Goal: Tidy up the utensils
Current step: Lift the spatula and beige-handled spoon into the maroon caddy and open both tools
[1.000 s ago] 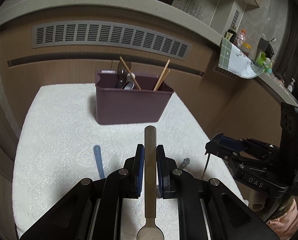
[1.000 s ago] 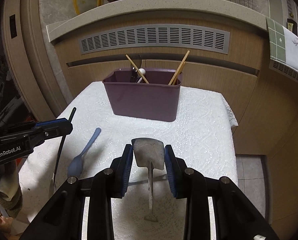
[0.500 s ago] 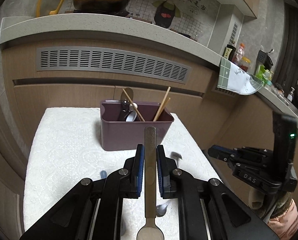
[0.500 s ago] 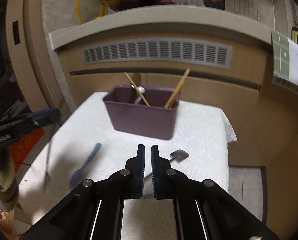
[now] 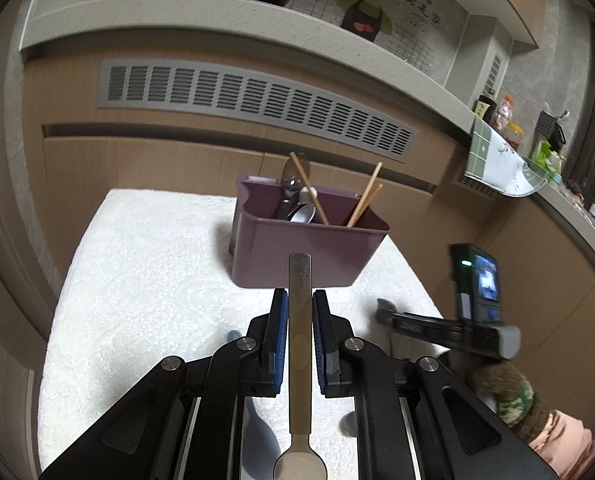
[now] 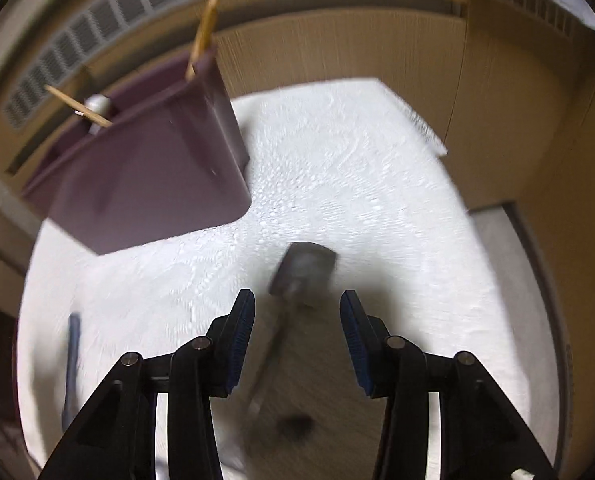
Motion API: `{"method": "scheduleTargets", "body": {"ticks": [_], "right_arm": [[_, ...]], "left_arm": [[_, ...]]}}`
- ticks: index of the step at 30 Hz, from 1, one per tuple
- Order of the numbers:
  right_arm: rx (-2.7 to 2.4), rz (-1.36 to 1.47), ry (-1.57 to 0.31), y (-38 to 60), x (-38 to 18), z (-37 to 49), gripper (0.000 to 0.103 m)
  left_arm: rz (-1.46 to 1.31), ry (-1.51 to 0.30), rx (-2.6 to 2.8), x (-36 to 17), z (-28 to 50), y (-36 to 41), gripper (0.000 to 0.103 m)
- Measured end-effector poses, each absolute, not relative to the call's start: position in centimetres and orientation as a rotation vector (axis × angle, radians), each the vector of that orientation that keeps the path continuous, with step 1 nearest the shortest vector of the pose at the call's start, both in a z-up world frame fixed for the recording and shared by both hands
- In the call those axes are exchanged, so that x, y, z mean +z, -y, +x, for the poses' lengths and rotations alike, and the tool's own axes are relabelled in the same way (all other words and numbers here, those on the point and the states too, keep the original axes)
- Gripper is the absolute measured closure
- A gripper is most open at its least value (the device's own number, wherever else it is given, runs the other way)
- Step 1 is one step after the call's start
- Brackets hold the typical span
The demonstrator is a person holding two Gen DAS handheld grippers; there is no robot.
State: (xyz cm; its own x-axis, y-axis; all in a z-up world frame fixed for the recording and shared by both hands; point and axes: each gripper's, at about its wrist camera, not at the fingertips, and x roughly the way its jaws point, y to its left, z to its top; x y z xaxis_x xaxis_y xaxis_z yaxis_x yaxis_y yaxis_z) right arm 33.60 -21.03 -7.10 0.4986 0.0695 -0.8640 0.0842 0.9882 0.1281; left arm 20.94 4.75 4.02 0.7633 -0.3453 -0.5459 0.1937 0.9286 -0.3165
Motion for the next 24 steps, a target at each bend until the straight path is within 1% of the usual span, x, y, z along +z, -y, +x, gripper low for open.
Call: {"method": "scheduleTargets", "body": {"ticks": [1,2,3,7,10,16,20,24], "right_arm": [[-0.039,0.136,-1.050,20.3,-7.3,34.0,0.062],[-0.068,0.082,-1.033,19.3,-7.4,34.2,0.070],[-0.066,0.036,-1.032,18.5,-7.6,34.4,0.072],[0.000,-0.096,-1.001,16.7,-7.5,33.7,0.073],[0.127,-0.028,-0.967,17.7,-5.8,31.9,0.073],[0.323,0.043,-0.811,19.7,-0.2,26.2,0.073],[0.341,0.028,-0.748,20.0,1.4,24.5,0.073],[0.359,0.027,-0.711,20.3,2.8,24.5,0.073]], "left_arm": [[-0.255,-0.641,-0.296,3.8,21.0,-5.0,0.090],[-0.259,-0.642,-0.296,3.7,21.1,-5.1,0.090],[-0.264,-0.644,-0.297,3.6,21.2,-5.2,0.090],[-0.282,-0.657,-0.289,3.1,21.3,-5.6,0.090],[-0.292,-0.663,-0.289,3.0,21.1,-5.6,0.090],[-0.294,-0.662,-0.301,3.2,21.0,-4.8,0.090],[-0.299,-0.661,-0.311,3.4,21.0,-4.3,0.090],[-0.292,-0.629,-0.319,4.5,21.3,-3.8,0.090]]}}
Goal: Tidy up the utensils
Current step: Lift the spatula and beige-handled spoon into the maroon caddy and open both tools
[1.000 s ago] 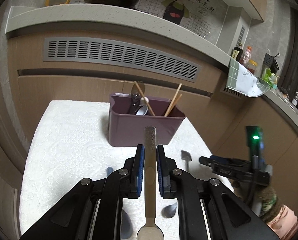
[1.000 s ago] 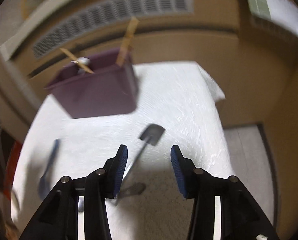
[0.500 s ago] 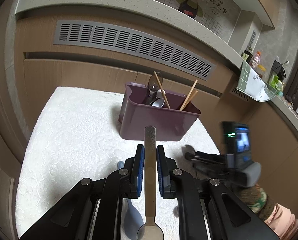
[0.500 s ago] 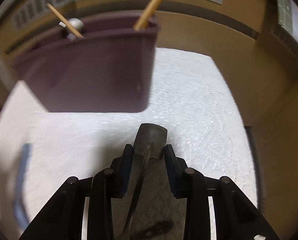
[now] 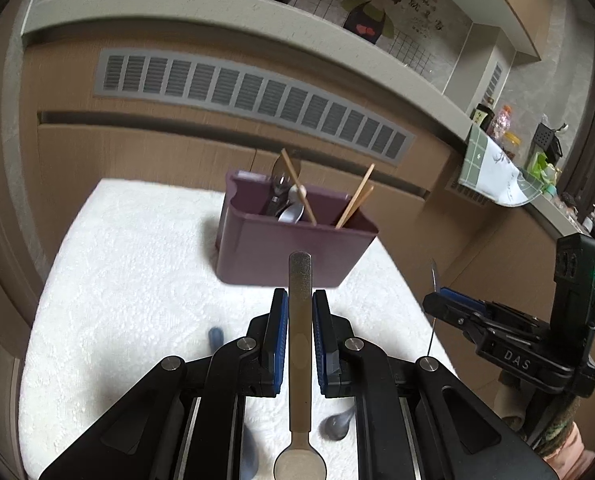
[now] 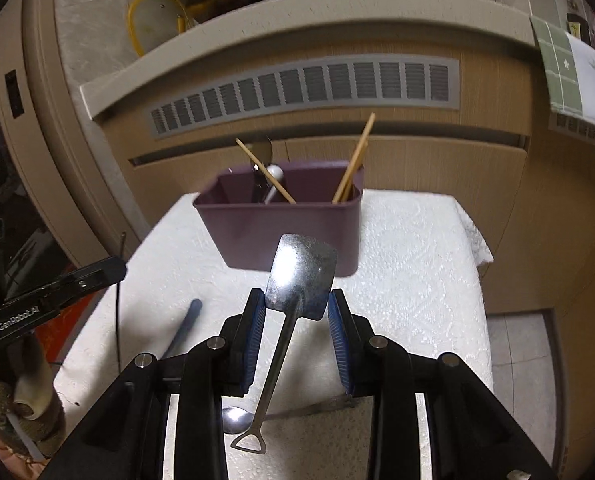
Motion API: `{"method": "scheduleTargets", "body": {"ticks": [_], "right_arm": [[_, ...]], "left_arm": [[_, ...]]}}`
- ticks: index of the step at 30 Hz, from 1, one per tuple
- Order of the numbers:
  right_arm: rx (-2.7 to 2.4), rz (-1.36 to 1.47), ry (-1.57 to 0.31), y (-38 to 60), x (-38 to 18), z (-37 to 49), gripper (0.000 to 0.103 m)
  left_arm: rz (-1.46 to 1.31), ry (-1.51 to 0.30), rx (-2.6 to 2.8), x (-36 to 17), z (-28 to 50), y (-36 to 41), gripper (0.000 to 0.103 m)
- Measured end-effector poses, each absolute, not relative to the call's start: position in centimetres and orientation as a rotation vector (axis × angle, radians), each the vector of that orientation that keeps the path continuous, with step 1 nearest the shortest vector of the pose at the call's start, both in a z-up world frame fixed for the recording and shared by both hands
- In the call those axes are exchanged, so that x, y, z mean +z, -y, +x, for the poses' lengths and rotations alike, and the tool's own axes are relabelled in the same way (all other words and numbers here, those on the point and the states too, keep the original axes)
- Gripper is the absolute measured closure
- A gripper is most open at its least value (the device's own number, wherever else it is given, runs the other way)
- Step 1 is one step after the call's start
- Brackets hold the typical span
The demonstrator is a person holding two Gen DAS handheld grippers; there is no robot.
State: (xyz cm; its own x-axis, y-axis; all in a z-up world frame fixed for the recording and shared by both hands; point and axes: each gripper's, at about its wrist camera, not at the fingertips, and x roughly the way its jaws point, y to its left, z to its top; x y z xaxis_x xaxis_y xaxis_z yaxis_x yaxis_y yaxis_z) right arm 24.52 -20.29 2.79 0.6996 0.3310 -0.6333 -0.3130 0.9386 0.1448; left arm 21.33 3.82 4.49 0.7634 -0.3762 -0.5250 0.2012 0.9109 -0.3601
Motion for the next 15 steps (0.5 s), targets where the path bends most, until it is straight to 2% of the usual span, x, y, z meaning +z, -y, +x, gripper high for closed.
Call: {"method": "scheduleTargets", "body": {"ticks": [4,10,15], "right_arm": [[0.354,-0.019,-0.615,19.1,5.9,24.7,0.073],[0.308,-0.081,-0.400,18.7,13.5,28.4,0.073],[0.259,-0.111,-0.286,18.1,16.4,32.7,0.073]], "left_arm": [[-0.246,-0.564,-0.332,7.7,22.8,-2.9,0.090],[-0.210,-0.377,-0.330,15.3,27.1,-3.2,0.090],[-0.212,-0.270,-0.285,18.0,31.4,-3.6,0.090]]}}
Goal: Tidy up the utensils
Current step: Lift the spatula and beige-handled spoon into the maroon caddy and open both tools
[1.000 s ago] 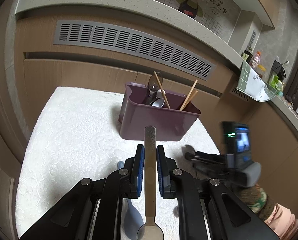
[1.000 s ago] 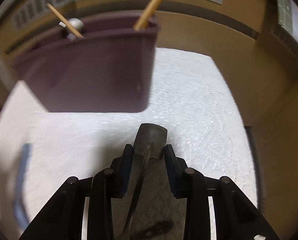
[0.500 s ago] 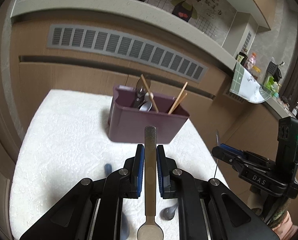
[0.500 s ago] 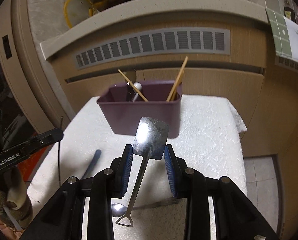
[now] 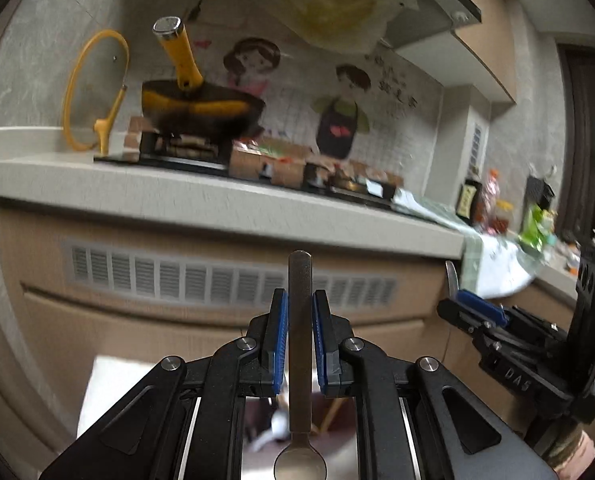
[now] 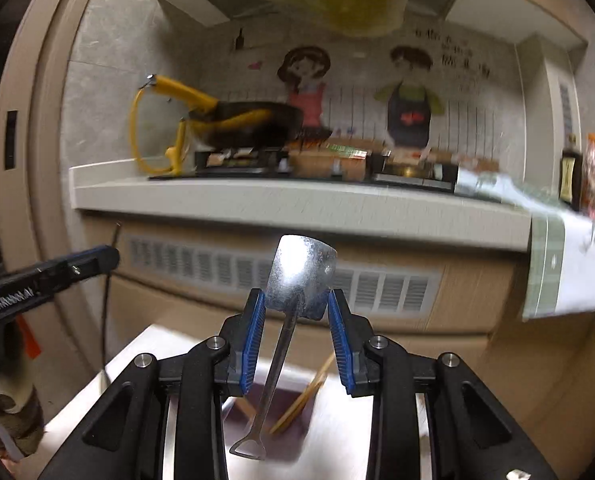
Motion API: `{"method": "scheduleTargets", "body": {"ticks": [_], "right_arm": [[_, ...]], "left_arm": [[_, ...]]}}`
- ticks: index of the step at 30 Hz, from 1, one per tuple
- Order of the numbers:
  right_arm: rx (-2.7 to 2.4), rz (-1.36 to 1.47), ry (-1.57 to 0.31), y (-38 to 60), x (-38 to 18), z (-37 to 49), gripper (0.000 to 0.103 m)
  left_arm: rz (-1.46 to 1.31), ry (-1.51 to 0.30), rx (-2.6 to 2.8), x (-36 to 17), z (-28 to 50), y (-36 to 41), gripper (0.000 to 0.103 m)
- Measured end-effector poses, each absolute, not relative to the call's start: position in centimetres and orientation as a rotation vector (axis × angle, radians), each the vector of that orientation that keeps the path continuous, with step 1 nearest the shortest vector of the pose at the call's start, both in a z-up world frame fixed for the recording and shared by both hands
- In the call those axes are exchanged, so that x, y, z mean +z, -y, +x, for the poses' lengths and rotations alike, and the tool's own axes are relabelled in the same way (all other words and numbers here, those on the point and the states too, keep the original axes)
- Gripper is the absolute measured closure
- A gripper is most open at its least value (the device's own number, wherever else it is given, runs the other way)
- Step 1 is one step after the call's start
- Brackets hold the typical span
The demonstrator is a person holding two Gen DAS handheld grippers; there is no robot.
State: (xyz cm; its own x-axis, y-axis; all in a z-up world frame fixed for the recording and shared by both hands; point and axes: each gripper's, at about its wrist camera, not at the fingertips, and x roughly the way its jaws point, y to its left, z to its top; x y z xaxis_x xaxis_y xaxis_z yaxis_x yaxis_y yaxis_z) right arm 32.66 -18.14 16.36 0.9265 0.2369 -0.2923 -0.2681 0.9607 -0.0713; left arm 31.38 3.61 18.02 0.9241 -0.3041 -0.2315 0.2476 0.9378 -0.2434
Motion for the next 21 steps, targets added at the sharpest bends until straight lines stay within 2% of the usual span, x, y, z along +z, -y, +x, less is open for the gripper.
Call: {"method": "scheduleTargets", "body": {"ticks": [4,10,21], "right_arm": [[0.261,-0.129,-0.297,16.9,15.3,36.5,0.073],[0.265,-0.151,-0.327,16.0,11.5,39.9,0.073],[0.263,-0.186,-0.386,15.5,5.4,42.4,0.073]], "left_arm": [[-0.240,-0.269,-0.270,17.0,35.1,-3.8,0.090],[-0.255,-0.306,-0.255,12.6,39.5,-3.6,0.090],[-0.221,-0.397,-0.236,6.7,42.2,-2.2,0.088]]}}
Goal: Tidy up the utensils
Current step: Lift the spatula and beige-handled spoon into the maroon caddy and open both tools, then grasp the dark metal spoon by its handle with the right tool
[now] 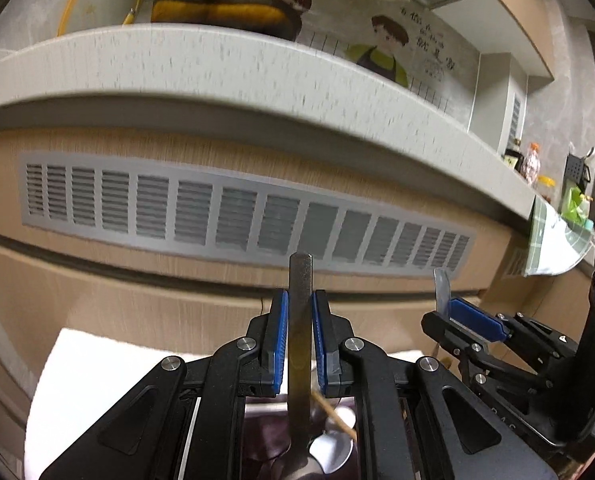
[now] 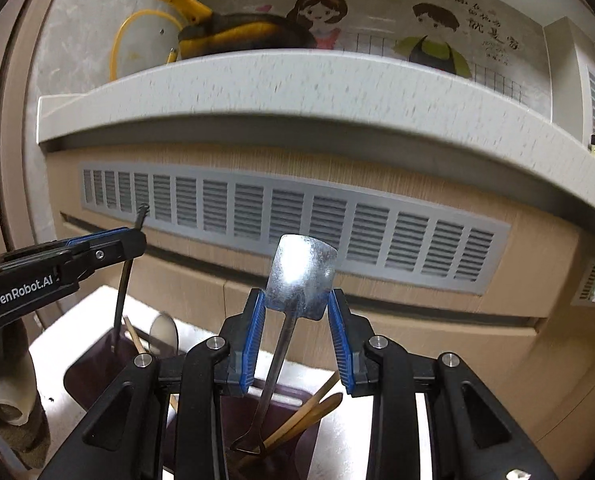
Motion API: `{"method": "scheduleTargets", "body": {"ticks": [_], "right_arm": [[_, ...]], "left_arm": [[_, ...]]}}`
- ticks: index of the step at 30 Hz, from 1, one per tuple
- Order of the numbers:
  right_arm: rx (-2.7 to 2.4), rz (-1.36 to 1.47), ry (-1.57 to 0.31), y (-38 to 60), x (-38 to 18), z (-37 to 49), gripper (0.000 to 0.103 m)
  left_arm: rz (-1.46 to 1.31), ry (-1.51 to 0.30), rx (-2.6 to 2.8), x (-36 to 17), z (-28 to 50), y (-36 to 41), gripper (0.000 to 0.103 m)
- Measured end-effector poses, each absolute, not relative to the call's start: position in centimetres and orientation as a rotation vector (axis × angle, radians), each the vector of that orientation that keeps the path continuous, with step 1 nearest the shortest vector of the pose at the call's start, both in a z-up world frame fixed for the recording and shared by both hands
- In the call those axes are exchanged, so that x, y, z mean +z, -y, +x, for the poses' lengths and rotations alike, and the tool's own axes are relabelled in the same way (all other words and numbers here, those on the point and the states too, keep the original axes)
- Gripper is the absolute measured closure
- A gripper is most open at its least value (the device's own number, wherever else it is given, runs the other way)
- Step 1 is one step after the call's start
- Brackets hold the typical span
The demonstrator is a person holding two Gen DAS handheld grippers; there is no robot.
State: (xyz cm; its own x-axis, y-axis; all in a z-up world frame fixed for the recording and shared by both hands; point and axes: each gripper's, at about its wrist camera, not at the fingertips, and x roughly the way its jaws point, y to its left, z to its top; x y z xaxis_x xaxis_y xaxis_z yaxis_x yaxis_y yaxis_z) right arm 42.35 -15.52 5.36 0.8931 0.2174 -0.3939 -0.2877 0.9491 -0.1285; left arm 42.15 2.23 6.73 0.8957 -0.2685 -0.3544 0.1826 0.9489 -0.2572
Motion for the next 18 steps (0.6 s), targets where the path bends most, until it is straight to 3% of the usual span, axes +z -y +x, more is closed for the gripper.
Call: {"method": "scheduleTargets", "body": {"ticks": [8,18], "right_arm": [[0.297,-0.193,-0.493,16.2,3.0,40.5,0.067],[0.346,-0.239,-0.621,17.9,1.2,33.1,0.053]], "left_arm": [[-0.231,-0.488,-0.221,4.6,40.8,-2.5,0.068],[-0.207,-0.511,-0.214,5.4,35.4,-2.9,0.064]]}}
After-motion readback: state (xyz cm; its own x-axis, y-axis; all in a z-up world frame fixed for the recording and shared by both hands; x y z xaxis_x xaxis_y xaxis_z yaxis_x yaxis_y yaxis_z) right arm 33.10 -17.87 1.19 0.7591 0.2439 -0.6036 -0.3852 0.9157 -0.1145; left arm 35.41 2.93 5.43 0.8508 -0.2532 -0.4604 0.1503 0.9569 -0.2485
